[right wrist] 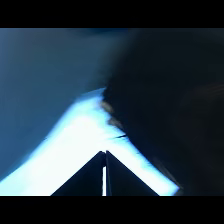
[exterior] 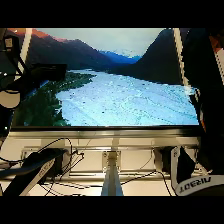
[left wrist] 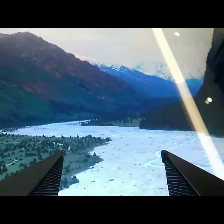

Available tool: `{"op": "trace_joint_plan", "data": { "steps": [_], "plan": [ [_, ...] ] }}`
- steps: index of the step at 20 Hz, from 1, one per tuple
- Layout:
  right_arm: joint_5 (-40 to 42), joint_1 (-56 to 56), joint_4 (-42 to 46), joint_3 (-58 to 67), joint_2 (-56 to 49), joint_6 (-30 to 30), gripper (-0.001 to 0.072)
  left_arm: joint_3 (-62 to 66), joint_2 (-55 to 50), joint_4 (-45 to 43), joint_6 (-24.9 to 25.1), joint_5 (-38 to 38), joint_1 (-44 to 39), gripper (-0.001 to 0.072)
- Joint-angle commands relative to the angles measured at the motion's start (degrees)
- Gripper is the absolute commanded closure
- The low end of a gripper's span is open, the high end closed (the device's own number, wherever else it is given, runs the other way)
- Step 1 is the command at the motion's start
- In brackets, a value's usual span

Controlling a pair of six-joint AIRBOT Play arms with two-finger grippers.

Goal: Fold the clothes and pants, and hang the long-sleeved shirts on hangers.

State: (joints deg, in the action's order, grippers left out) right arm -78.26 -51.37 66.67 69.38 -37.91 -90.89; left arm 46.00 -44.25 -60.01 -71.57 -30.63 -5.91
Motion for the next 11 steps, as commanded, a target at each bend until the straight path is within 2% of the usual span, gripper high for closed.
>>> {"op": "trace_joint_plan", "data": {
  "steps": [1,3,5,7,8,11],
  "plan": [
    [1.53,17.09,-11.78,-0.11,-3.37,6.34,0.0691,0.04,0.04,0.0,0.0,0.0,0.04,0.0017],
    [1.9,32.26,0.46,-0.11,-4.35,6.64,0.0692,0.04,0.04,0.0,0.0,0.02,0.07,0.0017],
    [1.9,45.4,17.94,-0.11,-5.42,5.55,0.0692,0.04,0.04,0.0,0.0,0.0,0.07,0.0017],
    [1.77,54.31,31.98,-0.11,-6.38,-1.79,0.0692,0.04,0.04,0.0,0.0,0.02,0.04,0.0017],
    [1.79,56.76,34.93,-0.11,-6.49,-5.01,0.0691,0.04,0.04,0.0,0.0,0.0,0.07,0.0017],
    [1.79,58.03,30.42,-0.11,-6.36,-5.57,0.0691,0.04,0.04,0.0,0.0,0.0,0.04,0.0017]
  ]
}}
